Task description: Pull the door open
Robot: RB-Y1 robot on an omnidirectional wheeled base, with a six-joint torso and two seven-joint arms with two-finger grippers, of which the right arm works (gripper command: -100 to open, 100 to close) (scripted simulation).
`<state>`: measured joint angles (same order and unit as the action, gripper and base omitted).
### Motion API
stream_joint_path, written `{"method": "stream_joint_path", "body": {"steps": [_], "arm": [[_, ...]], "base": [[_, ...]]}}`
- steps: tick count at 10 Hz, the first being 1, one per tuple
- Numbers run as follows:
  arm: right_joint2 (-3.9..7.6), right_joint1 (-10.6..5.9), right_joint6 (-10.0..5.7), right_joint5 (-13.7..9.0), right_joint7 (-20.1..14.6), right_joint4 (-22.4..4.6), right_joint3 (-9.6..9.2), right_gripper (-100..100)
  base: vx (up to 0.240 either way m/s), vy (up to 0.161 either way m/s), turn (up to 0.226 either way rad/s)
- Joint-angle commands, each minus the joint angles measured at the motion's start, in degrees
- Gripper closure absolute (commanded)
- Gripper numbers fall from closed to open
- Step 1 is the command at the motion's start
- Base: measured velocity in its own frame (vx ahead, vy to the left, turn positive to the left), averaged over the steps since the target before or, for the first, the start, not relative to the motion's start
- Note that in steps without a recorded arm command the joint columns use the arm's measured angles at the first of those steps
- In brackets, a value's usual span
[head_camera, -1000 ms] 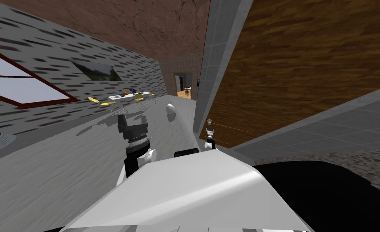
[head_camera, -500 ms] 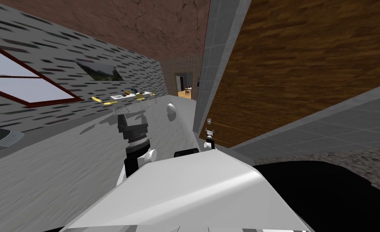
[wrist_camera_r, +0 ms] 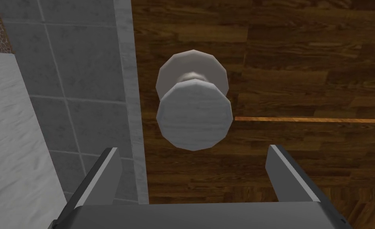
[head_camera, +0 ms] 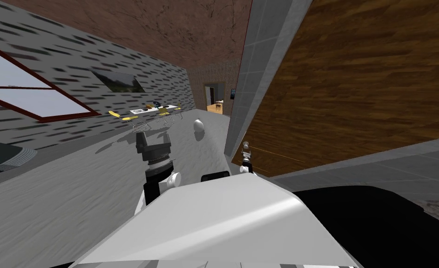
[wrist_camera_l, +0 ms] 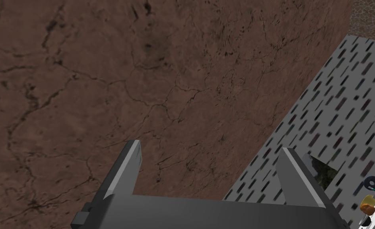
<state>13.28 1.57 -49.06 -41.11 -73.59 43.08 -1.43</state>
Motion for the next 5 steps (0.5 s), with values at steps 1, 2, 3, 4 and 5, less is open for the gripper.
{"method": "stream_joint_path", "body": {"steps": [1,2,3,4,5], "arm": [[2.0,1.05,0.3,-0.3,-2.1,0.3,0.35,-100],[2.59,1.25,0.21,-0.4,-2.8,0.1,0.38,-100],[4.0,1.72,0.0,-0.5,-4.4,-0.5,0.48,-100],[4.59,1.93,-0.09,-0.5,-5.1,-0.7,0.51,-100],[4.07,1.07,-0.45,-0.4,-4.8,-1.7,0.37,-100]], "base": [[0.153,0.023,0.069],[0.146,-0.003,0.036],[0.176,-0.024,0.08],[0.201,-0.031,0.052],[0.087,-0.015,0.01]]}}
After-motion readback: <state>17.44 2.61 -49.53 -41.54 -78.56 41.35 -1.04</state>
